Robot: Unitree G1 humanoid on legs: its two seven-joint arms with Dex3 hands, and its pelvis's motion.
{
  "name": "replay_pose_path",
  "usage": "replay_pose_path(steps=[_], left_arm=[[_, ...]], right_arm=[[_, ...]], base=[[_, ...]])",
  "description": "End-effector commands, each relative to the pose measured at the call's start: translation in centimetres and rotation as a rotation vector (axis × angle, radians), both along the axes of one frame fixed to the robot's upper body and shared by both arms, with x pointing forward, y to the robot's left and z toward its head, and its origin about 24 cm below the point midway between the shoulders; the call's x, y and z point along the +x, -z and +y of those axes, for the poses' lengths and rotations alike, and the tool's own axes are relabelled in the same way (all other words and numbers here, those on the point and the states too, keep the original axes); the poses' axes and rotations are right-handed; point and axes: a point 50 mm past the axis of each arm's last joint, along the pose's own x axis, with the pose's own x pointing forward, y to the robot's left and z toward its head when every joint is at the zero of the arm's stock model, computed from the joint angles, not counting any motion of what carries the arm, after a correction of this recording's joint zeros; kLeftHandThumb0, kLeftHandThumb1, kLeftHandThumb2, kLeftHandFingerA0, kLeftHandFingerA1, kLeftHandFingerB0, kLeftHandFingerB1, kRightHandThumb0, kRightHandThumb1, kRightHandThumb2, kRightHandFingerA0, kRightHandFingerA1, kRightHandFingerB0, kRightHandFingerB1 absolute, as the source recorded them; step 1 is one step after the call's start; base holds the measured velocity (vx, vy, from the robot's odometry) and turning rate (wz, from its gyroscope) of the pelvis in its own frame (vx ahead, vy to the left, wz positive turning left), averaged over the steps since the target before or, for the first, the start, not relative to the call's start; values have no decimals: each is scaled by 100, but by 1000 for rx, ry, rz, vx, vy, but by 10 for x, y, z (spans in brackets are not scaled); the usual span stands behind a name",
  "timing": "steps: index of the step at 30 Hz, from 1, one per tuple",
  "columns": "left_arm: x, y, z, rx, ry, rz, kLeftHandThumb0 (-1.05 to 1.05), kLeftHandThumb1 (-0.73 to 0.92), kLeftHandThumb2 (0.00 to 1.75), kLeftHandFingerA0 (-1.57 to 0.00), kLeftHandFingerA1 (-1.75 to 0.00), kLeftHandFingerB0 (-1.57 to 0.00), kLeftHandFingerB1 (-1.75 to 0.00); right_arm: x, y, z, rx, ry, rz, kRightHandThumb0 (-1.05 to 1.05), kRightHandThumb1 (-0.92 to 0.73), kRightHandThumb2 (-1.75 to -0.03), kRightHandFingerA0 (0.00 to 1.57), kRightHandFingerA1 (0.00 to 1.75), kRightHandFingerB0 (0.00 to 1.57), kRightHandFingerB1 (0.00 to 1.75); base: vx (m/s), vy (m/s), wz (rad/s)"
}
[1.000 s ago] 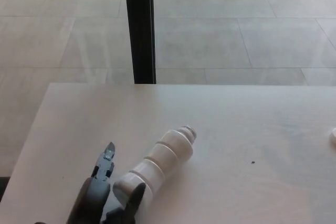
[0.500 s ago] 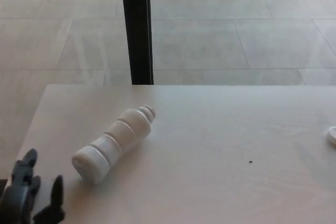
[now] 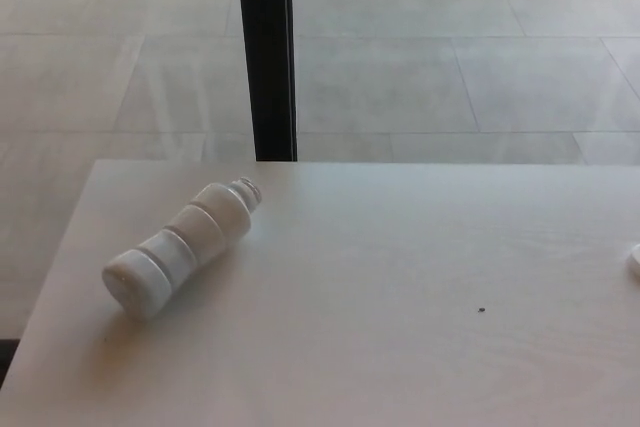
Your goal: The robot uses its left hand to to lift the bottle kept on the middle of the desk and tilts it towards its right hand. It then uses its right hand to rotate its cap to open it and places the bottle and cap back on the desk
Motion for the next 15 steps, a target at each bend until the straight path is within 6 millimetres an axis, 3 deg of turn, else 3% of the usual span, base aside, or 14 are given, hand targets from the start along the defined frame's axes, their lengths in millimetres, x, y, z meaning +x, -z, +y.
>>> replay_pose_path(steps=[1, 2, 3, 4, 5, 7, 8, 9, 10, 11, 12, 13, 14, 15], left_arm=[[-136, 9, 65, -348, -929, -652, -93, 70, 111, 0, -38, -3, -44], [-135, 12, 63, -355, -932, -639, -91, 70, 111, 0, -39, -1, -45], [-136, 14, 63, -360, -936, -636, -91, 70, 111, 0, -39, -1, -45], [-136, 16, 62, -368, -945, -625, -83, 88, 64, 0, -49, 0, -62], [-135, 22, 58, -381, -957, -590, -81, 87, 66, 0, -39, 0, -62], [-135, 28, 53, -393, -952, -565, -80, 88, 66, 0, -44, 0, -64], [-134, 34, 47, -403, -953, -540, -79, 88, 67, 0, -48, 0, -55], [-136, 42, 39, -413, -940, -471, -79, 83, 65, 0, -67, -2, -62], [-138, 54, 28, -427, -916, -374, -79, 83, 65, 0, -67, -2, -62], [-141, 55, 26, -418, -899, -340, -40, 54, 113, -3, -57, 0, -55], [-142, 57, 23, -413, -879, -299, -40, 54, 113, -3, -57, 0, -55], [-149, 68, 8, -389, -740, -105, -76, 86, 62, -1, -64, 0, -60], [-156, 71, 3, -369, -637, 21, -78, 88, 66, 0, -61, 0, -53], [-161, 72, 0, -356, -558, 98, -78, 88, 66, 0, -61, 0, -53]], right_arm=[[-88, 55, -65, 694, 853, -565, -83, -84, -122, 61, 110, 0, 35], [-89, 59, -65, 718, 871, -583, -80, -83, -121, 33, 92, 0, 35], [-91, 60, -65, 725, 878, -588, -80, -83, -121, 33, 92, 0, 35], [-93, 66, -64, 749, 878, -566, -80, -85, -123, 33, 93, 0, 35], [-97, 74, -61, 755, 919, -486, -84, -87, -125, 65, 115, 0, 34], [-101, 82, -58, 756, 966, -428, -81, -87, -125, 60, 110, 0, 35], [-103, 87, -55, 747, 960, -382, -78, -90, -127, 52, 106, 0, 33], [-106, 96, -50, 756, 947, -340, -80, -90, -129, 67, 117, 0, 33], [-111, 108, -42, 773, 929, -285, -80, -90, -129, 67, 117, 0, 33], [-116, 112, -40, 769, 918, -249, -81, -92, -133, 72, 122, 0, 33], [-118, 115, -38, 764, 900, -208, -81, -92, -133, 72, 122, 0, 33], [-121, 129, -30, 774, 859, -111, -82, -92, -134, 20, 91, 0, 33], [-124, 133, -27, 769, 845, -63, -84, -92, -134, 32, 100, 0, 32], [-125, 135, -25, 771, 837, -57, -84, -92, -134, 32, 100, 0, 32]], base=[[0, 0, 0], [0, 0, 0], [0, 0, 0], [0, 0, 0], [0, 0, 0], [0, 0, 0], [0, 0, 0], [0, 0, 0], [0, 0, 0], [0, 0, 0], [0, 0, 0], [0, 0, 0], [0, 0, 0], [0, 0, 0]])
